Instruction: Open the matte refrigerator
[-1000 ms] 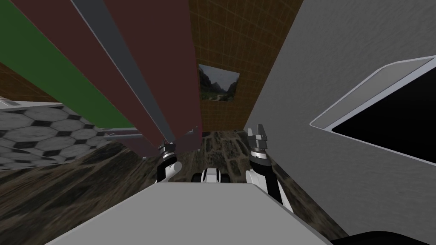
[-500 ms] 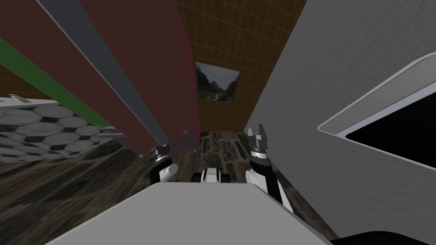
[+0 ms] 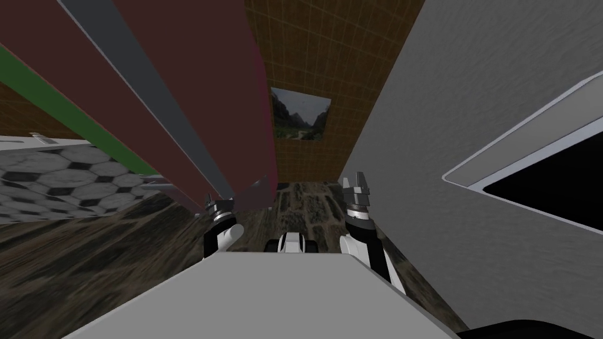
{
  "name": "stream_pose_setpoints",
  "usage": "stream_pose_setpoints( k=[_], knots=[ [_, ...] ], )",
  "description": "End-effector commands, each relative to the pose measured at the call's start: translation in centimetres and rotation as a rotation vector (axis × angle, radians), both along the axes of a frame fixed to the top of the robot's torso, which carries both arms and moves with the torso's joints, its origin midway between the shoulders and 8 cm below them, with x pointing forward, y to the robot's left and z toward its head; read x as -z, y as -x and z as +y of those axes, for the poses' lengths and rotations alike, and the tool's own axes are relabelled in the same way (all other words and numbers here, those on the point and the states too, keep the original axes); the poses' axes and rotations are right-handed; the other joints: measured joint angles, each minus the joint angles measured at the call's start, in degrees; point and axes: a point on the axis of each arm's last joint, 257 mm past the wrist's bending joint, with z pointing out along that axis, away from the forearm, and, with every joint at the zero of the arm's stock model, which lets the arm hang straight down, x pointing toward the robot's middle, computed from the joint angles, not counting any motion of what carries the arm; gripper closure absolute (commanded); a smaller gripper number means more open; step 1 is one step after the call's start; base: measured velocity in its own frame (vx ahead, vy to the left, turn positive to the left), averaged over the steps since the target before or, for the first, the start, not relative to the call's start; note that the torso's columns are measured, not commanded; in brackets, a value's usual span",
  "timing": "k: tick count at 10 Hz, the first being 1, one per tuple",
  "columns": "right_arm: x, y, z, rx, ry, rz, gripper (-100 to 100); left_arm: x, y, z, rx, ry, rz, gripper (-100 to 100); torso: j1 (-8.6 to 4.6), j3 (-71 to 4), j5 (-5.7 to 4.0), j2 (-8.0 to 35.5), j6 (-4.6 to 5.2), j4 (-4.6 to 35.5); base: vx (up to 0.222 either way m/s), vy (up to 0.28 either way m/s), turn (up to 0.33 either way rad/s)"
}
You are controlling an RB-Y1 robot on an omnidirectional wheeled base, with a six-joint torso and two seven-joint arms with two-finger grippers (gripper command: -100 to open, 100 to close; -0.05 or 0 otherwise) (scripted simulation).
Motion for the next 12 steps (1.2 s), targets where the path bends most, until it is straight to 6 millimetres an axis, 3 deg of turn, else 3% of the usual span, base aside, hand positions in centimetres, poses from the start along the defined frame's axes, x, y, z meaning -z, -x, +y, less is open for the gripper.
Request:
stream_pose_setpoints(
  k=[1,5,6,7,12],
  knots=[
    [0.0,0.0,0.0,0.0,0.0,0.0,0,-1.9,-0.5,0.4,0.009,-0.005,-0.014,-100,-0.22,0.06,-0.08,0.09,0.03,0.05,0.002,-0.014,0.061],
    [0.0,0.0,0.0,0.0,0.0,0.0,0,-3.4,-1.0,0.6,0.023,-0.003,-0.014,-100,-0.55,0.18,-0.4,0.4,0.12,0.33,-0.002,-0.019,0.03],
    [0.0,0.0,0.0,0.0,0.0,0.0,0,-1.7,-0.7,0.6,0.02,0.011,0.017,-100,-0.59,0.19,-0.52,0.45,0.09,0.43,0.0,0.0,0.0],
    [0.0,0.0,0.0,0.0,0.0,0.0,0,-1.4,-0.7,0.7,0.021,0.014,0.028,0,-0.5,0.22,-0.32,0.43,0.05,0.27,0.008,0.005,-0.008],
    [0.0,0.0,0.0,0.0,0.0,0.0,0,0.0,-0.6,0.6,0.027,0.026,0.059,0,0.06,0.07,0.13,0.08,-0.03,-0.08,0.004,0.0,-0.005]
  ],
)
